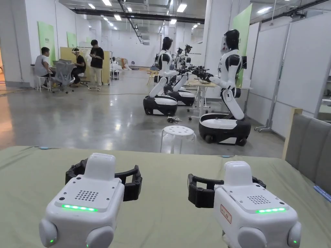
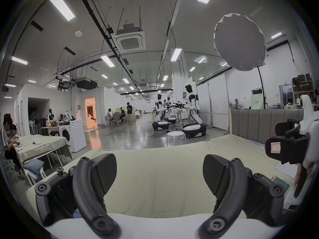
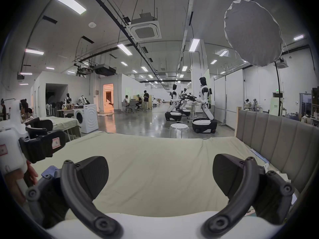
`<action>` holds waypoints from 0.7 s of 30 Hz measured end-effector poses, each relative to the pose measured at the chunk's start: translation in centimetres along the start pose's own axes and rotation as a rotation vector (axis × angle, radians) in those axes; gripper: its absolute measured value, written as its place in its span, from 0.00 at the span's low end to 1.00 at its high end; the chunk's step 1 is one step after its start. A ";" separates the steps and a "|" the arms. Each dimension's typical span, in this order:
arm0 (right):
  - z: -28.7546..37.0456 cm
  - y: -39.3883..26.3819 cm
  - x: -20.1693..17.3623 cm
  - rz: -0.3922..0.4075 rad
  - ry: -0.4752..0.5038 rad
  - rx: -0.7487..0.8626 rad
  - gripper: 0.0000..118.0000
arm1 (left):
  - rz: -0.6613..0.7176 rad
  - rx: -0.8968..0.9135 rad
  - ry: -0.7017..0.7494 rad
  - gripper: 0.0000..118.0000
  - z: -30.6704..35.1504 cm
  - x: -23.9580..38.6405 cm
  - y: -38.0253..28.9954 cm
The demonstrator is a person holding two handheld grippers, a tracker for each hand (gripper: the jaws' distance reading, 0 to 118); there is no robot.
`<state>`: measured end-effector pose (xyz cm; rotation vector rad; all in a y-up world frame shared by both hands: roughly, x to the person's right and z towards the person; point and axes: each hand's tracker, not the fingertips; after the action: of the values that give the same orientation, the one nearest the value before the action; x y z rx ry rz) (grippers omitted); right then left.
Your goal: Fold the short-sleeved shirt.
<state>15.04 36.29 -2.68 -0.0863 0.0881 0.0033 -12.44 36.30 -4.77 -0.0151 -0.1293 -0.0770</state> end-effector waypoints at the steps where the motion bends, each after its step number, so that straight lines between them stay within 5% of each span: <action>1: -0.5 -0.3 -0.1 0.000 0.002 -0.009 1.00 | 0.004 -0.002 0.002 0.85 0.0 -0.1 0.1; 9: -0.4 1.6 -1.1 0.080 -0.209 -0.077 1.00 | 0.020 -0.003 0.005 0.86 0.1 -0.4 0.2; 13: -0.1 2.2 -0.7 -0.019 -0.188 -0.109 1.00 | 0.044 -0.008 0.002 0.86 0.1 -0.7 0.1; 21: 0.0 1.5 -0.7 -0.044 -0.160 -0.076 1.00 | 0.042 -0.017 0.004 0.86 0.4 -0.6 0.1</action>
<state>14.35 37.83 -2.77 -0.1631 -0.0744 -0.0308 -13.04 36.47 -4.48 -0.0346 -0.1248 -0.0367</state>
